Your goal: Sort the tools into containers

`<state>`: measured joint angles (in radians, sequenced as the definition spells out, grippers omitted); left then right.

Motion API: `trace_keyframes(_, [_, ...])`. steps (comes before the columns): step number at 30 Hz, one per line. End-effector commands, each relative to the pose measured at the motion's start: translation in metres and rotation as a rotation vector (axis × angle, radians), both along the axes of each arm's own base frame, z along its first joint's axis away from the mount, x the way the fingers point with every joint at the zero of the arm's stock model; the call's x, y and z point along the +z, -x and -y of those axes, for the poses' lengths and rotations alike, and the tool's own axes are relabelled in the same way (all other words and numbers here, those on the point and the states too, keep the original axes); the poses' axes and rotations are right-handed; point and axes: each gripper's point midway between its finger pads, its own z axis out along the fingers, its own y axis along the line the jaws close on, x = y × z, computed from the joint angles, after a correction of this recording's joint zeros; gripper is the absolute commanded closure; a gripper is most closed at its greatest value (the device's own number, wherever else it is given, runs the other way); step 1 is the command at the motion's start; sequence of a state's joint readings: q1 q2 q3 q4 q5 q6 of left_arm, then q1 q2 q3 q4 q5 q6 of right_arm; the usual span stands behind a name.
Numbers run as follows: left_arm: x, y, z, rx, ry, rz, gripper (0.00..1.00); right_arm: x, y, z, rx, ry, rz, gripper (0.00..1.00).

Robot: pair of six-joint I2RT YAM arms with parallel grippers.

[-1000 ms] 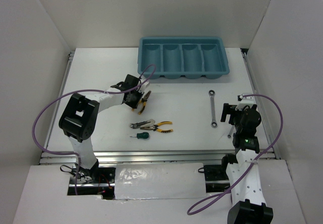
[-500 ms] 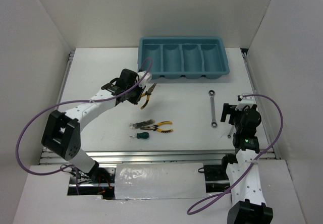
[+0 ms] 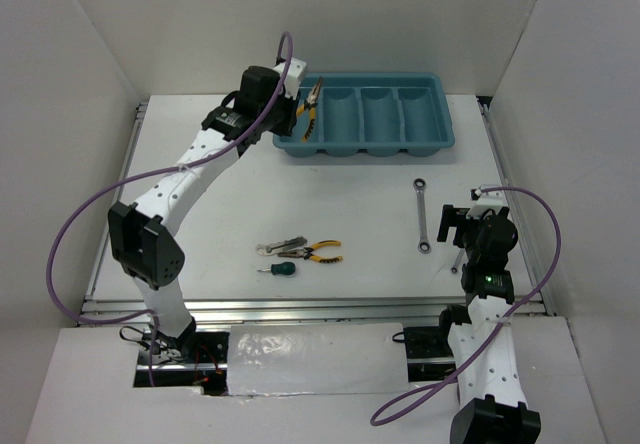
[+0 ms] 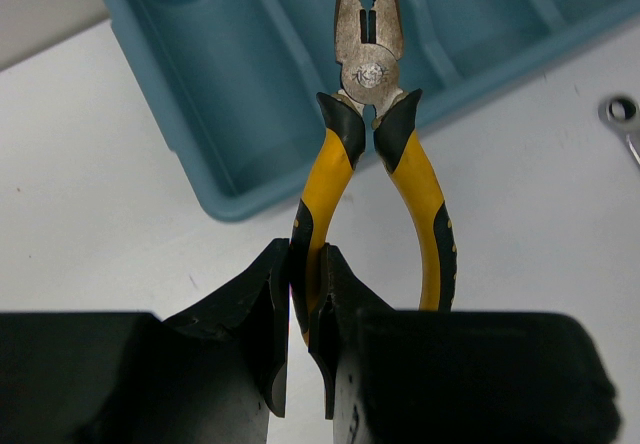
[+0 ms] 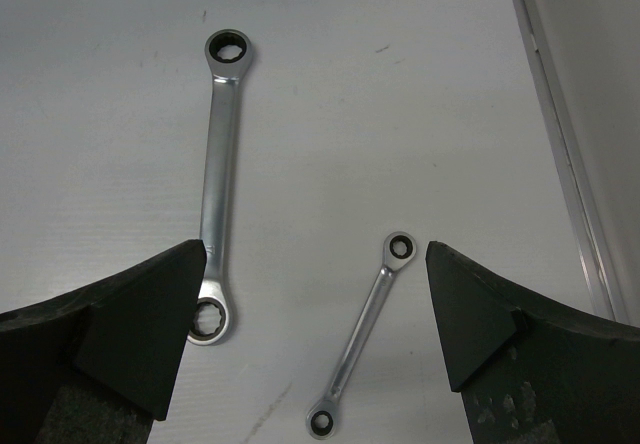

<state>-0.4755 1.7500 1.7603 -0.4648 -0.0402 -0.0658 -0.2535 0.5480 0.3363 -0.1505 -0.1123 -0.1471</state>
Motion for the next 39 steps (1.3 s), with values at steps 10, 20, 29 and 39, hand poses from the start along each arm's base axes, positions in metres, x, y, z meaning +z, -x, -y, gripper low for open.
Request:
trace_keyframes(10, [0.012,-0.106,-0.013,0.205,0.074,0.140,1.00,0.015,-0.003,0.010,-0.041,0.029,0.047,0.00])
trace_keyframes(20, [-0.026,-0.145,-0.021,0.252,0.064,0.155,1.00,0.014,-0.002,0.018,-0.071,0.035,0.041,0.00])
trace_keyframes(29, [-0.058,-0.160,-0.019,0.237,0.016,0.138,0.95,0.016,0.000,0.022,-0.089,0.039,0.043,0.00])
trace_keyframes(39, [-0.070,-0.165,-0.020,0.215,0.004,0.125,0.53,0.017,0.000,0.023,-0.091,0.039,0.046,0.00])
